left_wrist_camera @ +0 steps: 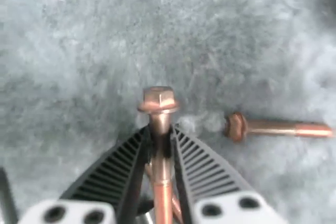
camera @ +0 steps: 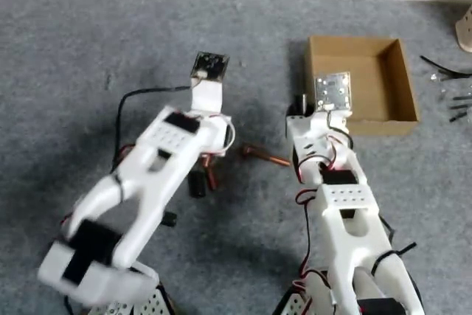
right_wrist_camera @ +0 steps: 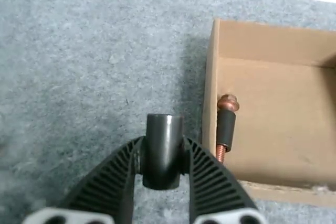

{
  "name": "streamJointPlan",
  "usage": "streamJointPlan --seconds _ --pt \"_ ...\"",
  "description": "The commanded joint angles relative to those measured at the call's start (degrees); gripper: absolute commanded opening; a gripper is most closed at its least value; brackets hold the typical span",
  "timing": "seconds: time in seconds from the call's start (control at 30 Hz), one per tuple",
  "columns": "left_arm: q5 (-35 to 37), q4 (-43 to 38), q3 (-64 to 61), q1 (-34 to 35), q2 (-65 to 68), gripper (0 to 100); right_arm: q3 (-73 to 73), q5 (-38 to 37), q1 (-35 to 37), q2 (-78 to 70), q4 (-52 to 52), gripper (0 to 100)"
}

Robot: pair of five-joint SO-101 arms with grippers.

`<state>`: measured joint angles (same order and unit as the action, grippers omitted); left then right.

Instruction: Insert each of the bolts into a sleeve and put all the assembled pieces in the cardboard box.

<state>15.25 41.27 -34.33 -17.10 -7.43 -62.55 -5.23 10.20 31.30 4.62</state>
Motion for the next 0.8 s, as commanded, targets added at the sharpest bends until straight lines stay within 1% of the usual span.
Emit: streamJointPlan --seconds 0.0,0.17,0.3,0.37,0.47,0.6,0.7,0.77 --pt "-5.10 -7.47 -8.40 1.01 -14.37 0 0.57 -0.70 0.66 2.42 -1.89 0.5" --pt "-13.27 -18.99 -22.64 0.84 -27.65 0 0.57 -0.53 0.75 2.42 -1.89 0.5" --pt "-16.79 -24.35 -30.02 1.10 -35.82 0 0.48 -0.62 1.63 2.42 -1.89 0.5" --pt "-16.79 -25.49 -32.40 1.19 -39.08 0 -0.40 -0.79 2.15 2.59 -2.07 0.5" --pt "-16.79 -25.58 -34.59 1.27 -43.30 0 -4.00 -0.79 2.68 6.29 -5.14 0.5" --pt "-16.79 -26.81 -37.76 1.27 -48.57 0 -11.65 -0.79 2.77 16.57 -9.80 0.5" --pt "-16.70 -28.66 -40.48 1.27 -52.79 0 -16.22 -0.79 3.03 23.34 -10.51 0.5" --pt "-16.70 -29.63 -42.24 1.27 -55.78 0 -18.24 -0.88 4.62 27.03 -10.51 0.5"
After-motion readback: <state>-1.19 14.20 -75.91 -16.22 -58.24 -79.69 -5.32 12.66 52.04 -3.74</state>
